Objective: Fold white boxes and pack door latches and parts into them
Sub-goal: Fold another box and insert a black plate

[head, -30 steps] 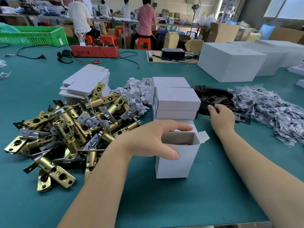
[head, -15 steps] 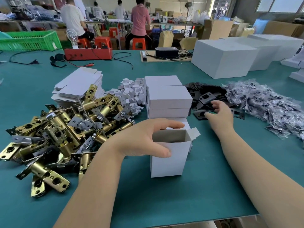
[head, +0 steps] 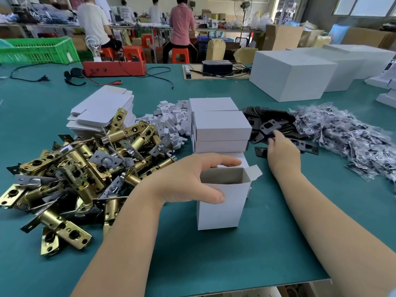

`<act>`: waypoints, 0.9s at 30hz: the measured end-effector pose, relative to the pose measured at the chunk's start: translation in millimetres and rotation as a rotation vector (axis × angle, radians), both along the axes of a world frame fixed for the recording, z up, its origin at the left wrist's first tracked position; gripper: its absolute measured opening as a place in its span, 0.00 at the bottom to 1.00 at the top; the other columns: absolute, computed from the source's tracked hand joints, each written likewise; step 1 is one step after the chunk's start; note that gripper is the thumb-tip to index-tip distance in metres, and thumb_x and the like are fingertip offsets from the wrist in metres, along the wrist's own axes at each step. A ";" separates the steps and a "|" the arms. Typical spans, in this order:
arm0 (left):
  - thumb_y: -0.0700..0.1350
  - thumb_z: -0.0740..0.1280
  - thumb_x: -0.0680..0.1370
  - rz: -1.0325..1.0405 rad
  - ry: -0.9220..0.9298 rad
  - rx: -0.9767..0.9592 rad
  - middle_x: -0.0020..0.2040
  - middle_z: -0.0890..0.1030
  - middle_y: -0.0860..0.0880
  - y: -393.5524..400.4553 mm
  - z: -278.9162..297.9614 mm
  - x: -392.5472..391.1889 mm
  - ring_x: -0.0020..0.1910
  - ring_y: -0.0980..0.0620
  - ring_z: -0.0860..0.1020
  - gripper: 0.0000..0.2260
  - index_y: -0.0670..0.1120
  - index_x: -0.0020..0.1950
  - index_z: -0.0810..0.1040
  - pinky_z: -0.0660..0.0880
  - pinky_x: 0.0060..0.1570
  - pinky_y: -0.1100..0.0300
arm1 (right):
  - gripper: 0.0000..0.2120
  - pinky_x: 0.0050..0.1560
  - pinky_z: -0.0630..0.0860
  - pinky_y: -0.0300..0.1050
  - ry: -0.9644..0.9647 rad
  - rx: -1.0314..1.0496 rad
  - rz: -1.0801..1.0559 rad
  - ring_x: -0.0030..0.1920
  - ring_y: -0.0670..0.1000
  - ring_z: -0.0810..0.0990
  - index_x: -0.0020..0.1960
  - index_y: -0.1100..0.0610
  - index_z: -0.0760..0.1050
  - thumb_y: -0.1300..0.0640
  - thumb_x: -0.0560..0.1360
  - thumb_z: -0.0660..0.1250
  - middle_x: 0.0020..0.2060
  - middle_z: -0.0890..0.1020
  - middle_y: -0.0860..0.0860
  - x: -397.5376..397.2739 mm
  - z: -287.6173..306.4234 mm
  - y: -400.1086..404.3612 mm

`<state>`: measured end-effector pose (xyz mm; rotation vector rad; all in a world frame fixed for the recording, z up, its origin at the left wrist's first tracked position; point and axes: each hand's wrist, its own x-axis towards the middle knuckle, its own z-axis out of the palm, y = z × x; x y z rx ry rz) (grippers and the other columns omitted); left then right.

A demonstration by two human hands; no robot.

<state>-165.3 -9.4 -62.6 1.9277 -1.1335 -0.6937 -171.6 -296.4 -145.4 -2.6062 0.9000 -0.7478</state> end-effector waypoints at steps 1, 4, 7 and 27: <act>0.48 0.69 0.65 0.001 0.006 -0.004 0.61 0.74 0.73 0.1 0.0 -0.3 0.64 0.73 0.68 0.28 0.67 0.64 0.72 0.65 0.55 0.80 | 0.17 0.50 0.68 0.49 -0.018 0.033 -0.038 0.58 0.62 0.75 0.70 0.62 0.67 0.62 0.81 0.54 0.60 0.77 0.62 -2.9 0.2 -2.3; 0.47 0.69 0.65 0.003 0.022 -0.013 0.59 0.74 0.73 0.1 0.3 -0.9 0.62 0.73 0.70 0.28 0.66 0.64 0.73 0.65 0.53 0.81 | 0.17 0.56 0.66 0.48 -0.052 0.042 -0.074 0.61 0.62 0.72 0.67 0.60 0.73 0.62 0.80 0.56 0.61 0.77 0.60 -8.3 -1.5 -9.0; 0.47 0.69 0.65 -0.007 0.032 -0.022 0.59 0.74 0.73 0.5 0.9 -1.0 0.61 0.73 0.70 0.27 0.67 0.62 0.73 0.65 0.53 0.81 | 0.15 0.58 0.66 0.46 -0.133 0.116 -0.055 0.63 0.58 0.71 0.63 0.58 0.77 0.57 0.79 0.60 0.61 0.77 0.58 -11.7 0.0 -8.4; 0.45 0.69 0.66 -0.007 0.068 -0.056 0.56 0.75 0.73 -0.7 -1.3 -0.6 0.59 0.73 0.72 0.29 0.62 0.66 0.72 0.68 0.51 0.79 | 0.07 0.37 0.77 0.34 -0.655 0.708 0.673 0.36 0.43 0.81 0.43 0.42 0.85 0.54 0.69 0.73 0.35 0.85 0.45 -84.2 121.0 81.4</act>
